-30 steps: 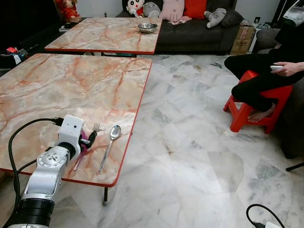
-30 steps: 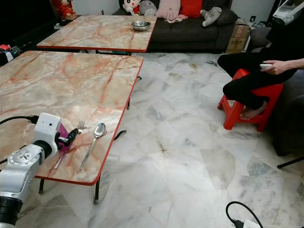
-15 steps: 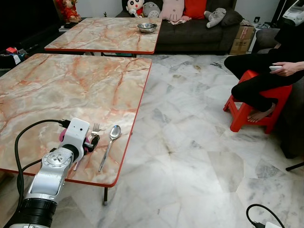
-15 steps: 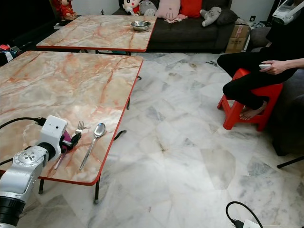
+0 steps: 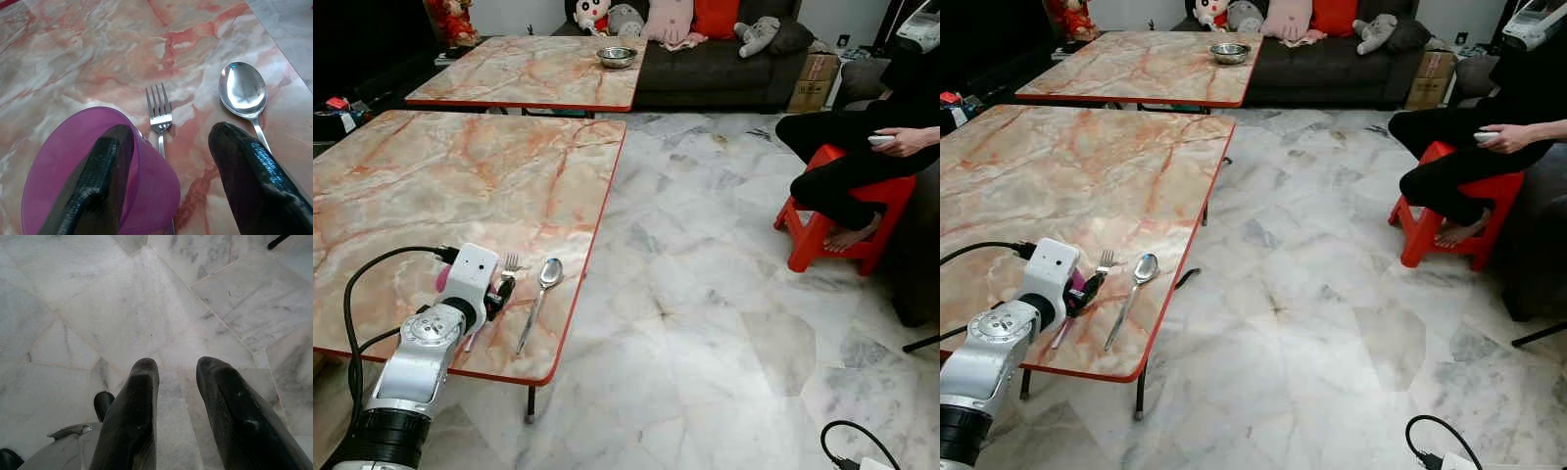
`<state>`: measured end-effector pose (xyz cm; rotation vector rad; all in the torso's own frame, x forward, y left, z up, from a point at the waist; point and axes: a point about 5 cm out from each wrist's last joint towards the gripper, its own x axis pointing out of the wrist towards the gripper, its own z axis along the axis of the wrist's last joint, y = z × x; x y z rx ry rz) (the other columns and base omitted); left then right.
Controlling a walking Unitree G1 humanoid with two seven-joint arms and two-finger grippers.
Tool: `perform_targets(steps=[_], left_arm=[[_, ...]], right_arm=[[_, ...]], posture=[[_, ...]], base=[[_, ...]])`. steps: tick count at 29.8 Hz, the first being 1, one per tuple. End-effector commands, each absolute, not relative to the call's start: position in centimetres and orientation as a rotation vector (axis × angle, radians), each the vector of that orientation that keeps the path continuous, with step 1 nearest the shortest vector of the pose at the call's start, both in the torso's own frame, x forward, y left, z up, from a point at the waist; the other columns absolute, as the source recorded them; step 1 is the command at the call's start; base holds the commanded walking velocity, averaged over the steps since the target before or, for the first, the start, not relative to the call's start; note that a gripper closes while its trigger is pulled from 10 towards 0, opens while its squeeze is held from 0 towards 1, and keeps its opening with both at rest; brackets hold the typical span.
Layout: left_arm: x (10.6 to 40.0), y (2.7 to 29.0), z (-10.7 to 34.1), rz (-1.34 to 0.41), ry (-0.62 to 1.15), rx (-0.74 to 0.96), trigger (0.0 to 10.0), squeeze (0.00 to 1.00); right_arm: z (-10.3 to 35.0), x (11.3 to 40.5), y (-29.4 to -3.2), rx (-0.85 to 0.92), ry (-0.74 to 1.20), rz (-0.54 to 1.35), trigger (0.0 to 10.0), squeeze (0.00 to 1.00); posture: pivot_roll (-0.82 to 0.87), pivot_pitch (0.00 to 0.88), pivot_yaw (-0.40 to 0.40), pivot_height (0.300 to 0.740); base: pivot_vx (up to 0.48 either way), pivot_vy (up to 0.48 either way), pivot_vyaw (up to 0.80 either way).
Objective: Setting the table
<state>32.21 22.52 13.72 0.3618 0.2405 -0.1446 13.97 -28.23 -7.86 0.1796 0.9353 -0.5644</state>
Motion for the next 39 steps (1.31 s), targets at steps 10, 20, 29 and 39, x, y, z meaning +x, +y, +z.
perform_targets(steps=[10, 20, 29, 39], left_arm=[[32.4, 22.5, 14.4, -0.125, 0.226, 0.373, 0.0, 0.0], [32.4, 22.4, 14.3, -0.125, 0.229, 0.369, 0.0, 0.0], [32.4, 22.4, 14.2, -0.119, 0.23, 0.364, 0.0, 0.0], [32.7, 23.4, 14.6, 0.02, 0.156, 0.274, 0.0, 0.0]], right_arm=[[-7.9, 13.8, -28.2, 0.189, 0.937, -0.574, 10.0, 0.0], [-8.0, 13.9, -28.1, 0.192, 0.937, -0.574, 10.0, 0.0], [-7.9, 13.9, -28.1, 0.192, 0.936, -0.574, 10.0, 0.0], [-7.9, 13.9, -28.1, 0.191, 0.936, -0.575, 10.0, 0.0]], posture=[[0.04, 0.047, 0.022, 0.74], [0.04, 0.049, 0.026, 0.74], [0.04, 0.055, 0.022, 0.74], [0.04, 0.054, 0.022, 0.74]], base=[[0.0, 0.0, 0.0], [0.0, 0.0, 0.0], [0.0, 0.0, 0.0], [0.0, 0.0, 0.0]])
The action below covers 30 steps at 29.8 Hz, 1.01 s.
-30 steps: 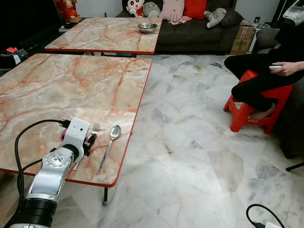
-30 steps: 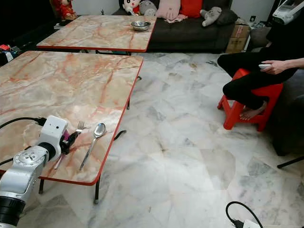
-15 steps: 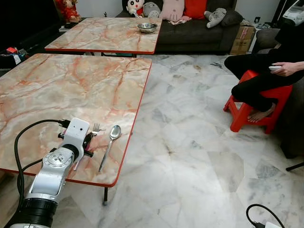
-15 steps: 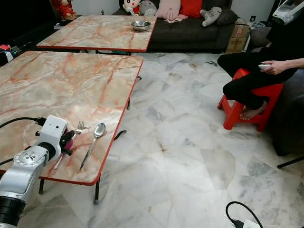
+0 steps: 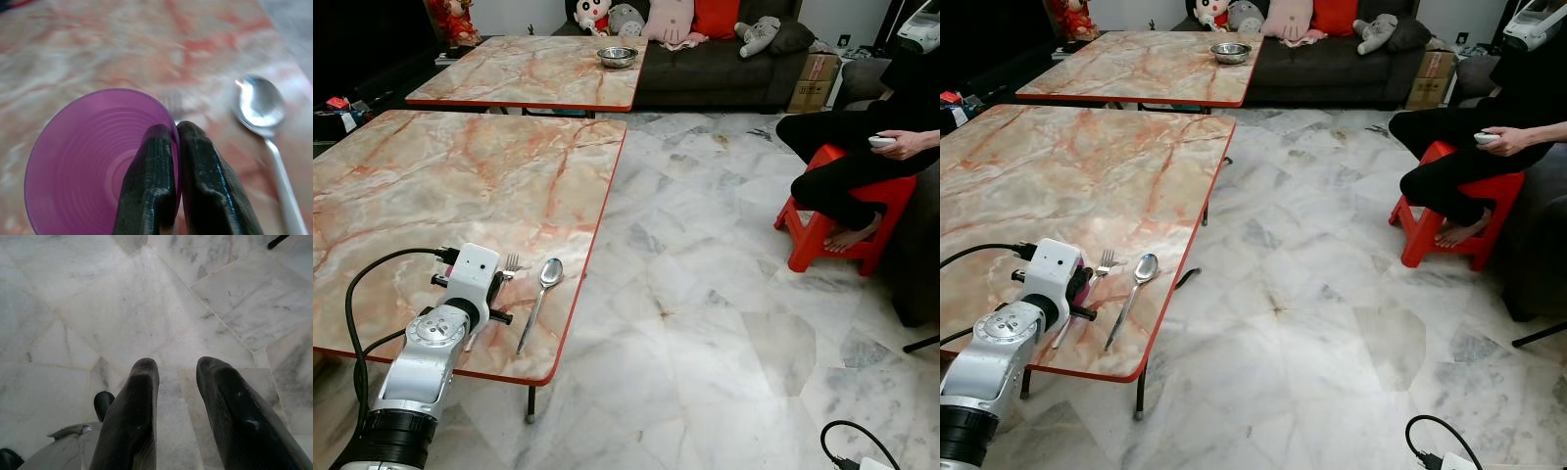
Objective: Setting the table
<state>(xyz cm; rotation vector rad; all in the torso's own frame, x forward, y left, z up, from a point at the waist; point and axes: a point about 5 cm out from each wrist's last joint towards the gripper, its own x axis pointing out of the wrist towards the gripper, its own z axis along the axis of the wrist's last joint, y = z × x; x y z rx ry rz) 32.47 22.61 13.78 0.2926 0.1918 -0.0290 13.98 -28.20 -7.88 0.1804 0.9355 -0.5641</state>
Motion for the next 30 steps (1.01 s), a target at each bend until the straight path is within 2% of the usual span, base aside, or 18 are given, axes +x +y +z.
perform_targets(steps=[1, 3, 4, 5, 6, 7, 15, 20, 30], left_arm=[[32.9, 24.0, 15.0, 0.074, 0.129, 0.253, 0.0, 0.0], [32.9, 24.6, 15.3, 0.13, 0.089, 0.248, 0.0, 0.0], [32.9, 24.8, 15.4, 0.15, 0.074, 0.244, 1.1, 0.0], [32.9, 25.1, 15.3, 0.173, 0.067, 0.232, 4.3, 0.0], [32.8, 25.3, 15.2, 0.186, 0.06, 0.213, 8.8, 0.0], [32.8, 25.4, 15.0, 0.187, 0.035, 0.168, 10.0, 0.0], [32.8, 23.9, 14.7, 0.164, -0.094, -0.084, 10.0, 0.0], [32.9, 23.9, 14.3, 0.192, -0.111, -0.13, 10.0, 0.0], [33.3, 22.7, 16.6, 0.149, -0.243, -0.172, 10.0, 0.0]], right_arm=[[-7.9, 13.9, -28.1, 0.191, 0.936, -0.575, 10.0, 0.0], [-7.9, 13.9, -28.1, 0.191, 0.935, -0.575, 10.0, 0.0], [-7.9, 13.9, -28.1, 0.191, 0.935, -0.575, 10.0, 0.0], [-7.9, 13.9, -28.1, 0.191, 0.935, -0.575, 10.0, 0.0], [-7.9, 13.9, -28.1, 0.191, 0.935, -0.575, 10.0, 0.0], [-7.9, 13.9, -28.1, 0.19, 0.935, -0.575, 10.0, 0.0], [-7.9, 13.9, -28.2, 0.191, 0.933, -0.575, 10.0, 0.0], [-7.9, 13.9, -28.2, 0.19, 0.933, -0.576, 10.0, 0.0], [-7.9, 13.8, -28.2, 0.187, 0.931, -0.578, 10.0, 0.0]], posture=[[0.04, 0.053, 0.021, 0.74], [0.04, 0.053, 0.021, 0.74], [0.04, 0.054, 0.021, 0.74], [0.04, 0.054, 0.021, 0.74], [0.04, 0.054, 0.021, 0.74], [0.04, 0.054, 0.023, 0.74], [0.04, 0.055, 0.021, 0.74], [0.03, 0.054, 0.025, 0.74], [0.03, 0.044, 0.023, 0.74]], base=[[0.0, 0.0, 0.0], [0.0, 0.0, 0.0], [0.0, 0.0, 0.0], [0.0, 0.0, 0.0], [0.0, 0.0, 0.0], [0.0, 0.0, 0.0], [0.0, 0.0, 0.0], [0.0, 0.0, 0.0], [0.0, 0.0, 0.0]])
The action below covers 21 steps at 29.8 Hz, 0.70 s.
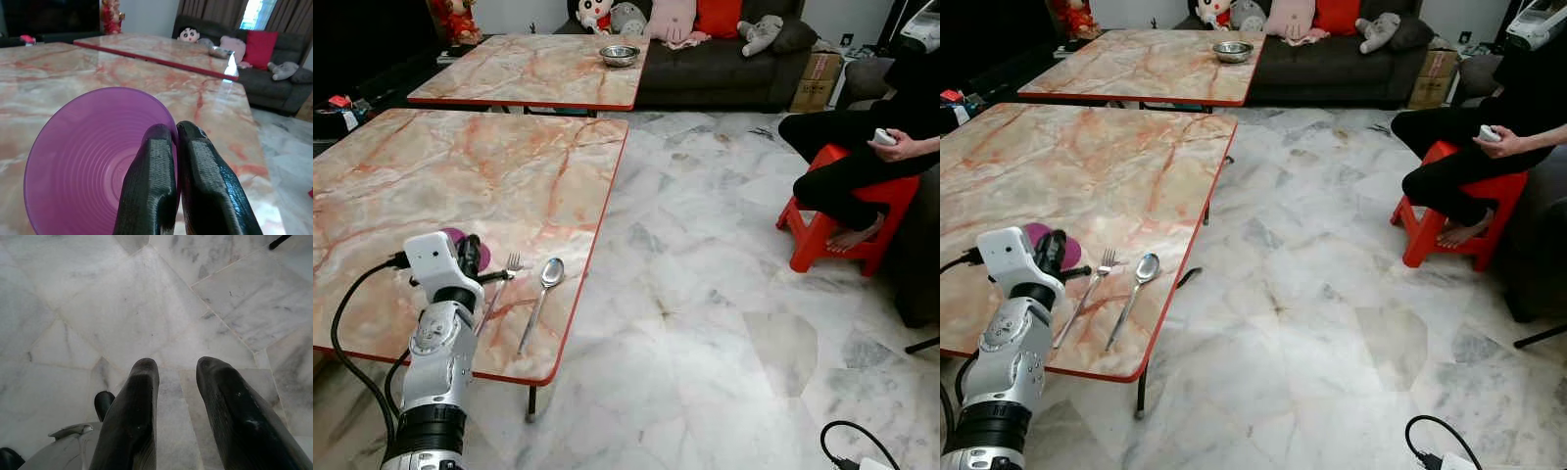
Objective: Setting the table
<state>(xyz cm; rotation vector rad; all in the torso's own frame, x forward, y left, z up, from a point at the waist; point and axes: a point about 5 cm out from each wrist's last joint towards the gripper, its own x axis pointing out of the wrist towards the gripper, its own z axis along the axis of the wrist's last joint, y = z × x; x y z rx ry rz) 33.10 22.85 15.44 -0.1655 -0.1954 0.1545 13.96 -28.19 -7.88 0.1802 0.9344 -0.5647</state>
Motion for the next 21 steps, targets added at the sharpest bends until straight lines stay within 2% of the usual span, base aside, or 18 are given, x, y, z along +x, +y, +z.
perform_targets(steps=[1, 4, 7, 16, 21], left_arm=[[33.33, 22.64, 16.59, 0.148, -0.246, -0.17, 10.0, 0.0], [33.38, 22.58, 16.63, 0.147, -0.25, -0.167, 10.0, 0.0], [33.51, 22.34, 17.02, 0.141, -0.26, -0.164, 10.0, 0.0], [33.65, 21.86, 17.21, 0.119, -0.258, -0.149, 10.0, 0.0], [33.73, 21.73, 17.27, 0.114, -0.256, -0.148, 10.0, 0.0]], right_arm=[[-7.93, 13.79, -28.2, 0.186, 0.931, -0.578, 10.0, 0.0], [-7.94, 13.77, -28.2, 0.185, 0.931, -0.577, 10.0, 0.0], [-7.83, 13.78, -28.37, 0.148, 0.922, -0.581, 10.0, 0.0], [-7.79, 13.7, -28.46, 0.127, 0.916, -0.598, 10.0, 0.0], [-7.81, 13.73, -28.41, 0.144, 0.915, -0.604, 10.0, 0.0]], posture=[[0.03, 0.04, 0.024, 0.74], [0.03, 0.04, 0.024, 0.74], [0.03, 0.03, 0.025, 0.74], [0.03, 0.031, 0.026, 0.74], [0.04, 0.044, 0.026, 0.74]], base=[[0.0, 0.0, 0.0], [0.0, 0.0, 0.0], [0.0, -0.3, 0.0], [0.0, -0.306, 0.8], [0.0, -0.302, 0.0]])
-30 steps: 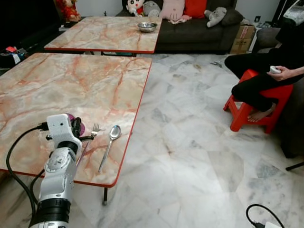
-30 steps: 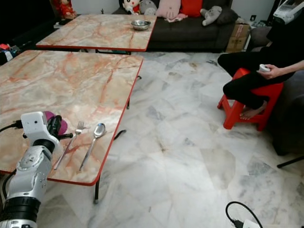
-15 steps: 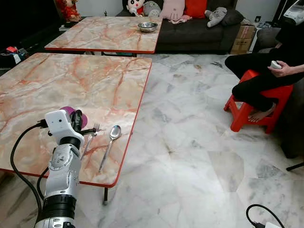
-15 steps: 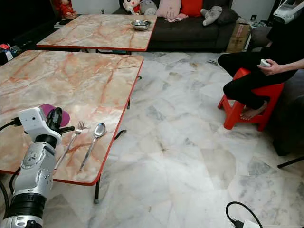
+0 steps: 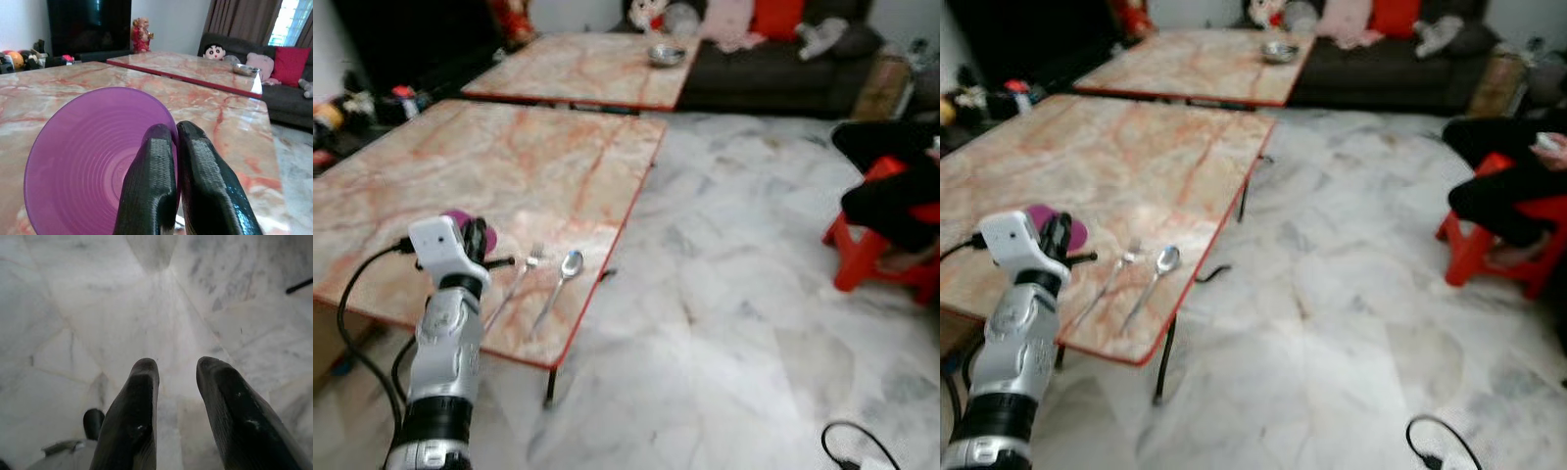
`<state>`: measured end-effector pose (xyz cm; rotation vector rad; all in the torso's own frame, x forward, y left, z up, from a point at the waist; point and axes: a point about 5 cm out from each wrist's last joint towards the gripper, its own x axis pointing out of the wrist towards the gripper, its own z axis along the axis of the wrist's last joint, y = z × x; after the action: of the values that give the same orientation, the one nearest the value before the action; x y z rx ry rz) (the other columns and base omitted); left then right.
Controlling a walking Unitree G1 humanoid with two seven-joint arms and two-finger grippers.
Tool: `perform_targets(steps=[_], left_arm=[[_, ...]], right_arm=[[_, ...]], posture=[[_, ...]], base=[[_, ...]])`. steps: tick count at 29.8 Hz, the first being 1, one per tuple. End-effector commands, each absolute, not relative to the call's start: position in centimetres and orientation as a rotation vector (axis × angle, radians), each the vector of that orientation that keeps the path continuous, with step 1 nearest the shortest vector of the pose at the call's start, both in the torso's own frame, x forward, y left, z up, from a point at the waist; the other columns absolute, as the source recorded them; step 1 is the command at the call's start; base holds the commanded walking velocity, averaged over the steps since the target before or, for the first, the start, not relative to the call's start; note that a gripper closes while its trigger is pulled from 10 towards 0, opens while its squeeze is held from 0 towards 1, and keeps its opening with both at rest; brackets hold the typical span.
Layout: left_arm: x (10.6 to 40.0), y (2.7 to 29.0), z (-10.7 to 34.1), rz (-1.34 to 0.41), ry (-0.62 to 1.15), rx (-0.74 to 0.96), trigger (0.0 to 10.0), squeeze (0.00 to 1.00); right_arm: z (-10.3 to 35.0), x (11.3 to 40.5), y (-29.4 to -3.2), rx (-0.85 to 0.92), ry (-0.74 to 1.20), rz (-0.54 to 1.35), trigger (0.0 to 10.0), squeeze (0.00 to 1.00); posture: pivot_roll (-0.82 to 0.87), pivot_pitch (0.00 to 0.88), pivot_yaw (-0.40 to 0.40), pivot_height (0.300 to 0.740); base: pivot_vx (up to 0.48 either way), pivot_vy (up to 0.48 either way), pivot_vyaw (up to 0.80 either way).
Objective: Setting the table
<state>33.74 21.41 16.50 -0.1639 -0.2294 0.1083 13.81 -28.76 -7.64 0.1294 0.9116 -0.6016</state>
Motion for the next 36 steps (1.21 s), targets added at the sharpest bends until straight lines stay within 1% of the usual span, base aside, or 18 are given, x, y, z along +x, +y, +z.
perform_targets(steps=[1, 7, 36], left_arm=[[33.73, 21.68, 17.3, 0.112, -0.255, -0.148, 10.0, 0.0], [33.79, 21.53, 17.33, 0.109, -0.248, -0.143, 10.0, 0.0], [33.97, 21.65, 17.87, 0.108, -0.242, -0.113, 10.0, 0.0]], right_arm=[[-7.8, 13.76, -28.41, 0.144, 0.914, -0.604, 10.0, 0.0], [-7.76, 13.87, -28.43, 0.129, 0.918, -0.597, 10.0, 0.0], [-7.76, 13.97, -28.3, 0.126, 0.915, -0.6, 10.0, 0.0]], posture=[[0.04, 0.045, 0.026, 0.74], [0.04, 0.048, 0.027, 0.74], [0.05, 0.054, 0.033, 0.74]], base=[[0.0, -0.311, 0.0], [0.0, -0.324, 0.0], [0.0, -0.322, 0.8]])
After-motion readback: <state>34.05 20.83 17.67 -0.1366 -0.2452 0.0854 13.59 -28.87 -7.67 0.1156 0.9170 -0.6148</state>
